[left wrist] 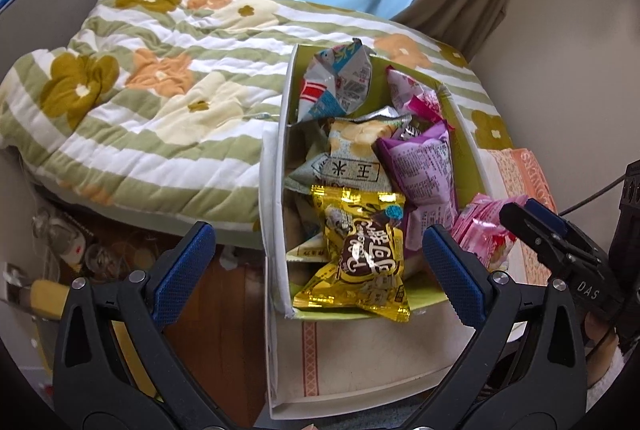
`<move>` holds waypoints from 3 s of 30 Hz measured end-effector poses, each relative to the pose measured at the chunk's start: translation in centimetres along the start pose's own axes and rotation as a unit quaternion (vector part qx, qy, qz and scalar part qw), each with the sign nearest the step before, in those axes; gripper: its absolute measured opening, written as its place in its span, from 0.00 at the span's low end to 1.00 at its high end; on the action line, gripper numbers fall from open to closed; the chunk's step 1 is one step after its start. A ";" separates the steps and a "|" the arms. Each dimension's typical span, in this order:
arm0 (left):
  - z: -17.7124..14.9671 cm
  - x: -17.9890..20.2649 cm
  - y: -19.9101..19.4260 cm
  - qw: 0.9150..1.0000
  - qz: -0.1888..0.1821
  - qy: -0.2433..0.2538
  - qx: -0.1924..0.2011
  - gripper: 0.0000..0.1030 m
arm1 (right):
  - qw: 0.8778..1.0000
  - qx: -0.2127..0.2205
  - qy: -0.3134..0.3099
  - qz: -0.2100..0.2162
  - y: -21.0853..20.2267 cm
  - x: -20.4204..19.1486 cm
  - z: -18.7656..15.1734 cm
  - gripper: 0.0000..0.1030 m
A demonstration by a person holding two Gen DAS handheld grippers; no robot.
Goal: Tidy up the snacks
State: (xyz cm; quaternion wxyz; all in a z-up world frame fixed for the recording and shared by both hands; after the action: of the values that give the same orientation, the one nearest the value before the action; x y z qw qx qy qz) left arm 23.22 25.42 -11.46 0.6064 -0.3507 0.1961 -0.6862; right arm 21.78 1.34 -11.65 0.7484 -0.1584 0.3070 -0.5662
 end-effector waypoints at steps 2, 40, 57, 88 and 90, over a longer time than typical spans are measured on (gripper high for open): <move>-0.3 -0.1 0.1 1.000 -0.002 0.001 -0.003 0.99 | 1.000 0.001 0.004 -0.004 -0.3 0.2 -0.2 0.85; -11.4 22.1 -21.3 0.972 0.057 0.091 0.209 1.00 | 0.983 0.133 -0.072 -0.100 -27.9 9.1 -1.9 1.00; -12.3 22.1 -22.8 0.967 0.071 0.083 0.230 1.00 | 0.982 0.143 -0.081 -0.099 -29.2 8.9 -2.8 1.00; -12.2 22.0 -22.6 0.966 0.070 0.088 0.235 1.00 | 0.981 0.143 -0.080 -0.108 -28.8 8.4 -2.7 1.00; -12.1 22.0 -22.6 0.966 0.071 0.088 0.234 1.00 | 0.980 0.144 -0.081 -0.108 -28.8 8.4 -2.7 1.00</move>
State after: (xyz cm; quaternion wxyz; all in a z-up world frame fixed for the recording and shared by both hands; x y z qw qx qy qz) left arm -1.65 6.41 1.42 0.6989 -0.1221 0.1067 -0.6966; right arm -0.09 -15.21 0.79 0.7200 -0.1267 0.1419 -0.6674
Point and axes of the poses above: each gripper's, at about its wrist camera, not at the fingertips, and y roughly the way its jaws point, x to its right, z to its top, the point moved 1 cm from there along y, roughly the way its jaws point, and after that the axes turned 11 degrees about x, right-handed, at the moved point
